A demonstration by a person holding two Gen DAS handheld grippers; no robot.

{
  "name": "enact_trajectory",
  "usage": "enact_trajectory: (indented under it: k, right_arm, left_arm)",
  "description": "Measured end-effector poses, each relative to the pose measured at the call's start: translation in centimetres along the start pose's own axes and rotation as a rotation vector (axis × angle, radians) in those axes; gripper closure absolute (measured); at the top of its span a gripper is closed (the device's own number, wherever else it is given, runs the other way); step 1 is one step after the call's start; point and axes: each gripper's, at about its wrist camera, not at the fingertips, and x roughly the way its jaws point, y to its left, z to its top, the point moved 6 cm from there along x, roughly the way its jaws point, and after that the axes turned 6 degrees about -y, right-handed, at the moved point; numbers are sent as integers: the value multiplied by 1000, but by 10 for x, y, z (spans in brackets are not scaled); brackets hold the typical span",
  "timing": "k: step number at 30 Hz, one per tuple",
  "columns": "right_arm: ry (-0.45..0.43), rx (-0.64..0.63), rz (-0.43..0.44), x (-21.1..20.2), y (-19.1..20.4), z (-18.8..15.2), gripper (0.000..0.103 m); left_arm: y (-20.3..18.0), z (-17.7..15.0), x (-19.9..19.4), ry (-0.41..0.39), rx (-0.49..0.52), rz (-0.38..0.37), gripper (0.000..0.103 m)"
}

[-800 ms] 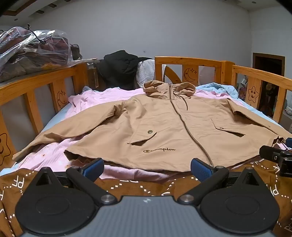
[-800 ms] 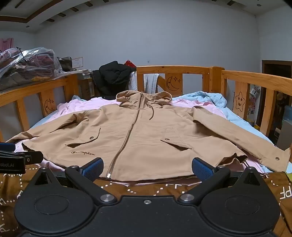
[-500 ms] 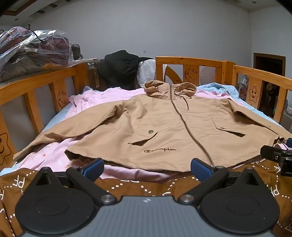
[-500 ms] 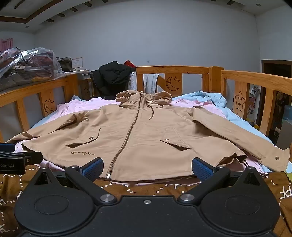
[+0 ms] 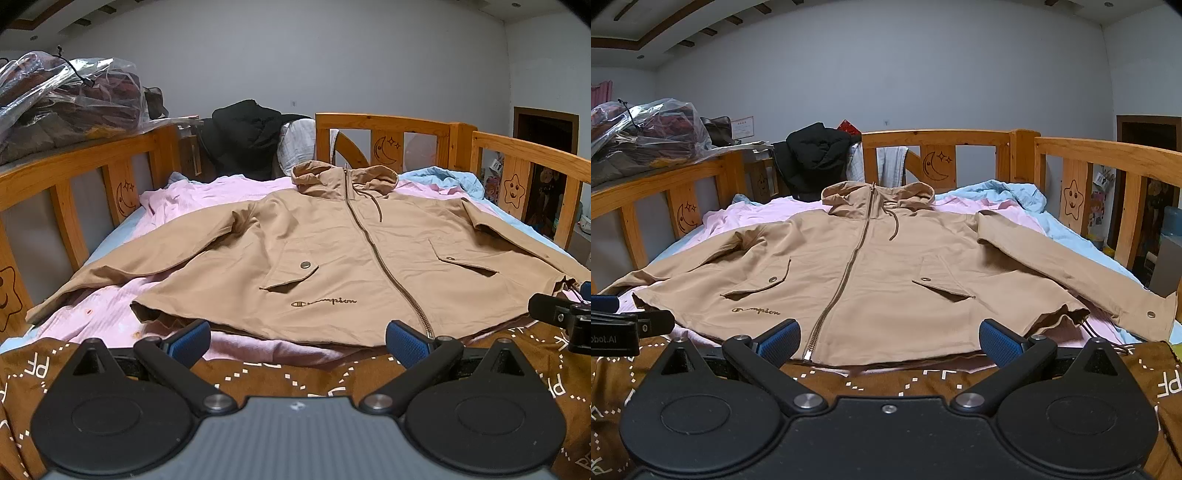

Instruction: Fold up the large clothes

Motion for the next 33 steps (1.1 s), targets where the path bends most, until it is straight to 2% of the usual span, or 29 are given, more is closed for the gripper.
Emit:
enact_trajectory:
  k: [33]
  right_arm:
    - [7,13,-4,2,-4,-4,0]
  left_arm:
    - [3,-3,1,3,-4,-2,0]
